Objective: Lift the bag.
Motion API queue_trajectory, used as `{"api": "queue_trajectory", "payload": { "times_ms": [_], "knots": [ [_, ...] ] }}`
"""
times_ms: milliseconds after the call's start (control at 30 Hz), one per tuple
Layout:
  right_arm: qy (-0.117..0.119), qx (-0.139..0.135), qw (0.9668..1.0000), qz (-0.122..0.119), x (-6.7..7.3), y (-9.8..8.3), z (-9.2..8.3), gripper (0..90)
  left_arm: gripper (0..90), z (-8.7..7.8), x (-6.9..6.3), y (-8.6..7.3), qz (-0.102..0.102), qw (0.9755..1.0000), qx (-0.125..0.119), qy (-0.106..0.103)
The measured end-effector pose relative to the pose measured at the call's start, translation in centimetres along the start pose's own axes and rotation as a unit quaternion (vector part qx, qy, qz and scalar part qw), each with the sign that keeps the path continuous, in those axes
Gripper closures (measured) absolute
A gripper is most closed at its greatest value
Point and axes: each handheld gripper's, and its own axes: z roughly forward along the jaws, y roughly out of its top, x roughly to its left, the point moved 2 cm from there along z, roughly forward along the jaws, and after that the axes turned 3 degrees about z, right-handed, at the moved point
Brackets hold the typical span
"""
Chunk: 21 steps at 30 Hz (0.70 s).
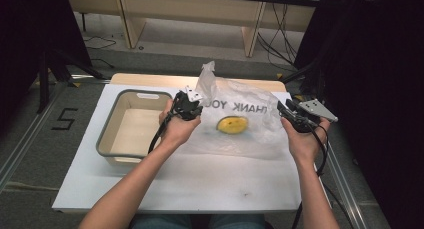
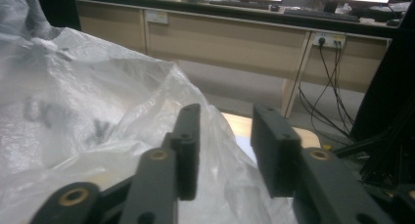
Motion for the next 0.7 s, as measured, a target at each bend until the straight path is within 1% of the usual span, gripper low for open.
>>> {"api": "queue_trajectory", "payload": {
  "times_ms": [100,167,267,400,500,567,633,700],
  "knots": [
    [0.004,-0.003,1.0,0.002,-0.3,0.2,-0.7,57.2,89.2,0.1,0.1,0.0,-0.006,1.0,-0.002,0.002],
    [0.001,-0.008,1.0,0.003,-0.6,0.2,-1.2,53.8,89.2,0.2,0.2,0.0,-0.003,1.0,0.001,0.004],
    [-0.006,-0.018,0.9998,0.008,-1.4,0.3,-2.1,50.2,89.2,0.3,0.4,-0.1,-0.007,0.9999,0.0,0.009],
    [-0.02,-0.036,0.999,0.015,-2.8,0.4,-3.5,47.7,89.2,0.4,0.6,0.0,-0.01,0.9998,-0.006,0.013],
    [-0.027,-0.041,0.9986,0.02,-4.0,0.1,-4.3,46.7,89.2,0.4,0.7,0.0,-0.012,0.9998,-0.004,0.016],
    [-0.03,-0.048,0.9979,0.032,-4.6,-0.2,-4.7,46.6,89.2,0.5,0.8,-0.1,-0.013,0.9998,-0.002,0.017],
    [-0.033,-0.056,0.9969,0.045,-5.1,-0.3,-5.1,46.6,89.2,0.6,0.8,-0.1,-0.015,0.9997,-0.004,0.017],
    [-0.036,-0.056,0.9968,0.045,-5.3,-0.2,-5.2,46.6,89.2,0.6,0.8,0.0,-0.016,0.9997,-0.007,0.018]
  ]
}}
